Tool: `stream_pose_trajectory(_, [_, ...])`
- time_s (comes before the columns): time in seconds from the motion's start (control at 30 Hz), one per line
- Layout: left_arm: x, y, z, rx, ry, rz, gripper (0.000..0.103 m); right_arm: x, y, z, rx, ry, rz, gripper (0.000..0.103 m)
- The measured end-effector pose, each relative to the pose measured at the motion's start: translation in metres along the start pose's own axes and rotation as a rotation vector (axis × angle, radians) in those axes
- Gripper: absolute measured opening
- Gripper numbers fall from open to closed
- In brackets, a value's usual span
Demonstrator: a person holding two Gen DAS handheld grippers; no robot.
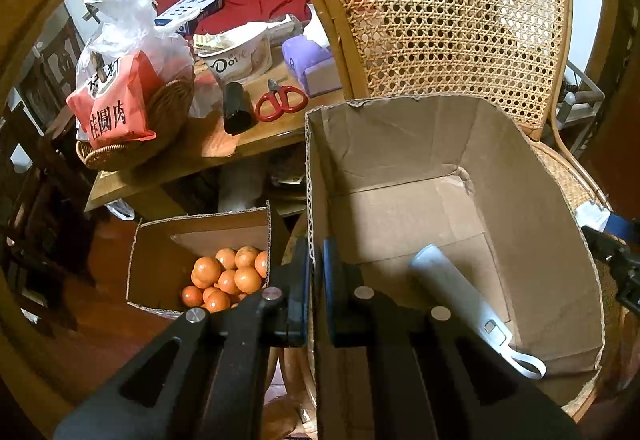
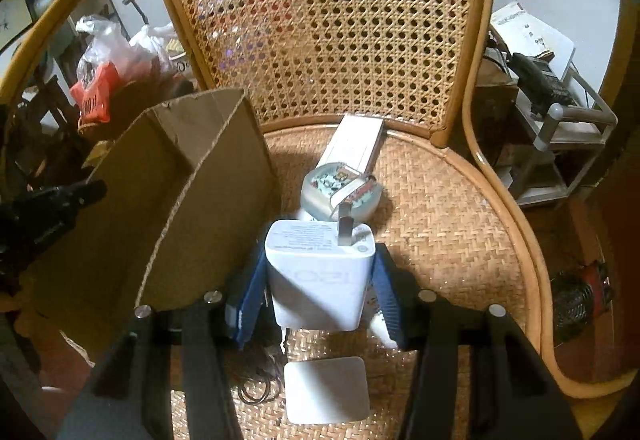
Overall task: Organize rigid objects
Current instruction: 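Lift the white charger with the right gripper and carry it over the box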
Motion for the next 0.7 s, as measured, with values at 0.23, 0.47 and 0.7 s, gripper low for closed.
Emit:
stream_pose_trajectory(0.23, [0.002, -0.001, 0.0, 0.0, -0.028, -0.018, 0.005, -0.008, -0.012, 0.007, -0.01, 0.025, 0.038, 0.055])
stream_pose_trajectory(0.47, [0.001, -0.001, 0.001, -0.003, -0.028, -0.02, 0.005, -0.023, -0.029, 0.017, -0.032, 0.131, 0.113, 0.055])
stream_pose_trajectory(0.7, [0.002, -0.001, 0.001, -0.004, -0.025, -0.019, 0.005, -0.036, -0.062, 0.01, -0.086, 0.154, 0.213, 0.055])
Point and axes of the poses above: each gripper's, at about its wrist camera, not at the fingertips, and y roughly the way its jaws point, z to its right, x to its underside, the point moved 6 cm from there along y, roughly the way its jaws point, and after that the axes turned 14 degrees about x, right-handed, at the moved point
